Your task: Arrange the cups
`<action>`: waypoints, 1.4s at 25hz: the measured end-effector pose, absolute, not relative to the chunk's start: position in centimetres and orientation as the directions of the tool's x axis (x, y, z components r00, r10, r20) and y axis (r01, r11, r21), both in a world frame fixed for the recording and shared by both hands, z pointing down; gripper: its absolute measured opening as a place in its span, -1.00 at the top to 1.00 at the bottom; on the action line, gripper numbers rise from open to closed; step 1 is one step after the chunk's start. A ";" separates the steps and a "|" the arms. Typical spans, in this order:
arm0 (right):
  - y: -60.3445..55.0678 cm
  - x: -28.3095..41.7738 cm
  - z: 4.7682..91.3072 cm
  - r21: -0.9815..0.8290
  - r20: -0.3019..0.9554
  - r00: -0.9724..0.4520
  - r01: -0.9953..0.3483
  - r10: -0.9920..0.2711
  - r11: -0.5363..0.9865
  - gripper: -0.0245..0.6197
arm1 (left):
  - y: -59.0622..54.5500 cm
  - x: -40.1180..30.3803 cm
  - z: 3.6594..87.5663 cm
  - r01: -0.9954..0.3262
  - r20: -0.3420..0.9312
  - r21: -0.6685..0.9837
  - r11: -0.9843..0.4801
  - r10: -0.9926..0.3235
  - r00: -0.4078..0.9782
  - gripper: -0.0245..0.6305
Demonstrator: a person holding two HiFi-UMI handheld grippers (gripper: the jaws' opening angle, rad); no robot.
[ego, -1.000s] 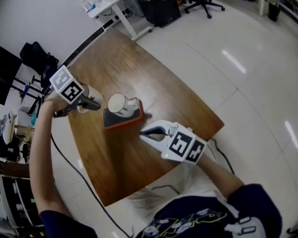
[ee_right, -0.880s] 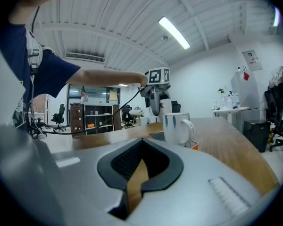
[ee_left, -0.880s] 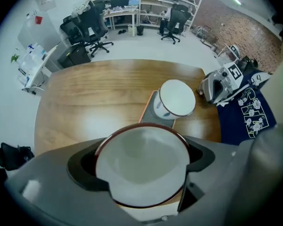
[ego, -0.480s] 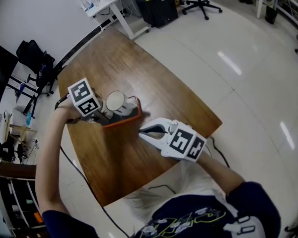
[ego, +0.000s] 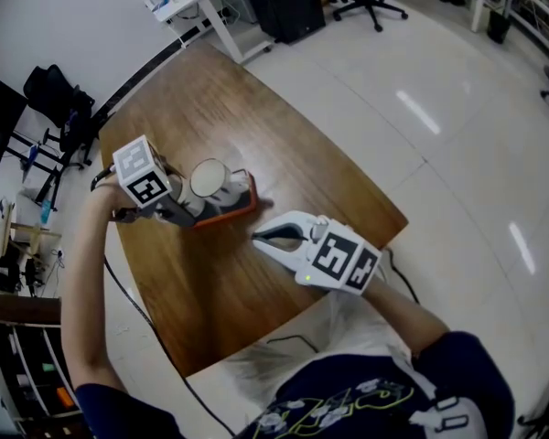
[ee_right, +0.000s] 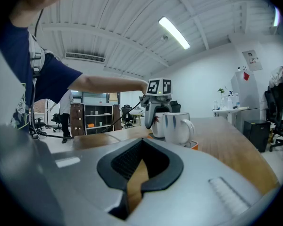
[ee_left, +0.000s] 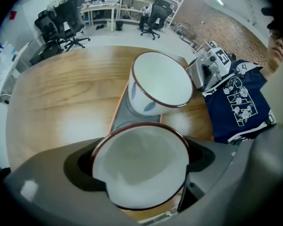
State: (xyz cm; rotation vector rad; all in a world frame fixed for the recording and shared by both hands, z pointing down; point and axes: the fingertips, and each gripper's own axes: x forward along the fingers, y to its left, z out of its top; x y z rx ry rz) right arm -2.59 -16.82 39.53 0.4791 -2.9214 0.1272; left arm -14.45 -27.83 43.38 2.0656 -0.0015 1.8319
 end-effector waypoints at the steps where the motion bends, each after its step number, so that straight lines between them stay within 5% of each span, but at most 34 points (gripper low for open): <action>1: -16.8 -2.6 39.5 -0.055 0.188 -0.932 -0.324 -0.309 0.945 0.89 | -27.5 -14.5 43.5 -0.243 0.951 0.293 -0.925 0.256 0.173 -0.47; 16: -17.1 -2.2 39.9 -0.059 0.183 -0.933 -0.323 -0.308 0.944 0.89 | -28.9 -15.6 38.2 -0.269 0.872 0.174 -0.947 0.022 0.489 -0.48; 22: -17.1 -1.9 39.7 -0.049 0.176 -0.935 -0.322 -0.309 0.946 0.89 | -22.7 -15.1 30.5 -0.298 0.443 0.145 -0.943 -0.208 0.872 -0.44; 23: -17.2 -1.9 39.7 -0.050 0.176 -0.934 -0.323 -0.310 0.945 0.89 | -21.1 -15.8 30.3 -0.324 0.367 0.109 -0.940 -0.265 0.892 -0.29; 27: -17.3 -1.7 39.6 -0.054 0.170 -0.936 -0.321 -0.309 0.945 0.89 | -14.9 -17.9 32.2 -0.462 0.172 -0.005 -0.887 -0.456 0.873 0.90; 31: -17.5 -1.5 39.8 -0.055 0.164 -0.936 -0.324 -0.311 0.945 0.89 | -10.8 -16.0 34.4 -0.489 0.076 0.068 -0.870 -0.484 0.872 0.92; 35: -17.8 -1.3 40.1 -0.056 0.161 -0.936 -0.327 -0.315 0.943 0.89 | -7.8 -13.0 37.9 -0.455 0.158 0.175 -0.873 -0.431 0.888 0.92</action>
